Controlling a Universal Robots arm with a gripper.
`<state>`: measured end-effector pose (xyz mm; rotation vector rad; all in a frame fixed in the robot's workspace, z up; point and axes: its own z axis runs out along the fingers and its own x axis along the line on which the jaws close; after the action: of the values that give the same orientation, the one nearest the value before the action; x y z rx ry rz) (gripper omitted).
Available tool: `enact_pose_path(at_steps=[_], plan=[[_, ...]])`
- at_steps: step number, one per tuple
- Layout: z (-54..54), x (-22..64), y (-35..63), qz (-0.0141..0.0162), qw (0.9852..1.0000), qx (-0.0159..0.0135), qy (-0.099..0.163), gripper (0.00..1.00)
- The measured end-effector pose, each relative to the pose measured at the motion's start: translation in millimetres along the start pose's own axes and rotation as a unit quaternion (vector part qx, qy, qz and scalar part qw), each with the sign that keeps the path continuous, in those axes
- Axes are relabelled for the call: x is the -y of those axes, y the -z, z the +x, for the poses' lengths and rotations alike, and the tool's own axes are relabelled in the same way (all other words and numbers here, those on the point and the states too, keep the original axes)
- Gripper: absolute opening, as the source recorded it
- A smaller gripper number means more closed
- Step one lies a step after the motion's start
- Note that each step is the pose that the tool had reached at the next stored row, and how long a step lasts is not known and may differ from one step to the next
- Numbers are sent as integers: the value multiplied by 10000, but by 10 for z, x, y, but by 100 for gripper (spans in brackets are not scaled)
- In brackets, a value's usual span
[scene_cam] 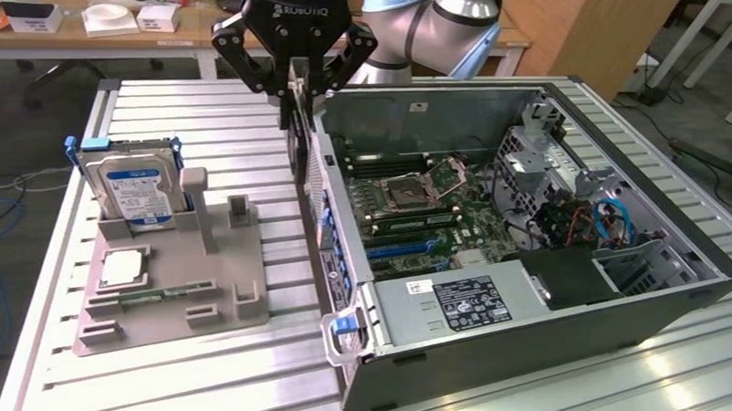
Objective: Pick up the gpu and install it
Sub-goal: 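Pick up the gpu and move the gpu toward the slot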
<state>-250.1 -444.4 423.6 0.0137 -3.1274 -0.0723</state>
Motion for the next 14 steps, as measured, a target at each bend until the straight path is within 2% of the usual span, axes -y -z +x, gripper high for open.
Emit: enact_pose_path(at_steps=[14], plan=[[-134, 2, 3, 1, 10000, 0, 0, 26]])
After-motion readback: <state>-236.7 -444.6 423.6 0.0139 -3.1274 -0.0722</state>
